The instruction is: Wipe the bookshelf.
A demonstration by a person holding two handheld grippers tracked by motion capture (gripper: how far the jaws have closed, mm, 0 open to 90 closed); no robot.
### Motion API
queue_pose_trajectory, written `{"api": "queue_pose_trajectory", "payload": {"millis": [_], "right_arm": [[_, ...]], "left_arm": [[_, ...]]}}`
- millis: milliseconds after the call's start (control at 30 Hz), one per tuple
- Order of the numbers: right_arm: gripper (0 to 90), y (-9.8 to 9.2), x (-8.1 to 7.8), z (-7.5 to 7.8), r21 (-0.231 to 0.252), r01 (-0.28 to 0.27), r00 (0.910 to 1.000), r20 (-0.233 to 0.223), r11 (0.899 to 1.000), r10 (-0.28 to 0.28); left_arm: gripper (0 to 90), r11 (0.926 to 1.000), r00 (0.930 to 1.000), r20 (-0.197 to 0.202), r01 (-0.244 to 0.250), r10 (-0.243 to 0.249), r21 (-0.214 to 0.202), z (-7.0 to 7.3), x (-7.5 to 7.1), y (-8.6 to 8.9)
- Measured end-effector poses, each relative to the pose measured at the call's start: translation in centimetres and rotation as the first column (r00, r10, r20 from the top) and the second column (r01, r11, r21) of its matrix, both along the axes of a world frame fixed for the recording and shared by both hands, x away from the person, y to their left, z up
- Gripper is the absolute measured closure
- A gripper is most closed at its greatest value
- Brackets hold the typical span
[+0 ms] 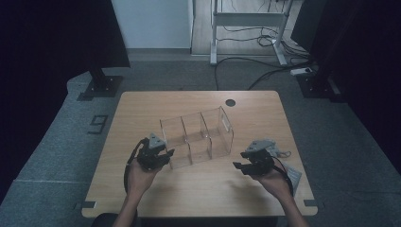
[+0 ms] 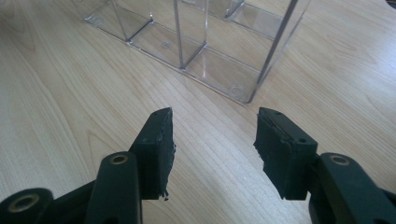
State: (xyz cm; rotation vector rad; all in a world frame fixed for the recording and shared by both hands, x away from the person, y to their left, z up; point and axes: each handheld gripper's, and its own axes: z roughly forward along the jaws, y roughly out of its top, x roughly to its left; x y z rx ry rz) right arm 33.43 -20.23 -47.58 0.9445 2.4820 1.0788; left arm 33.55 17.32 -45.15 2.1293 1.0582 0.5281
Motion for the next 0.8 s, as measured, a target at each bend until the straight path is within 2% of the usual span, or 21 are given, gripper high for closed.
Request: {"api": "queue_pose_trajectory", "payload": {"millis": [200, 333, 600, 800], "right_arm": [[45.5, -0.4, 0.1, 0.2, 0.013, 0.038, 0.9993, 0.006, 0.999, -0.038], [45.1, -0.6, 0.1, 0.3, 0.021, 0.053, 0.9986, 0.01, 0.998, -0.053], [43.5, -0.6, 0.1, 0.5, 0.047, 0.07, 0.9973, 0.019, 0.996, -0.07], [43.8, -0.7, 0.0, 0.7, 0.059, 0.077, 0.9962, 0.036, 0.995, -0.079]], "left_arm": [[62.7, 0.9998, 0.9998, 0.008, -0.018, 0.018, 0.002, -0.1, 0.3, 0.3], [63.6, 0.9999, 0.9999, 0.008, -0.014, 0.014, 0.006, -0.1, 0.3, 0.3], [65.0, 0.9995, 0.9996, 0.006, 0.028, -0.028, 0.016, 0.0, 0.1, -0.1], [65.7, 0.9961, 0.9963, 0.004, 0.086, -0.086, 0.021, 0.1, -0.3, -0.8]]}}
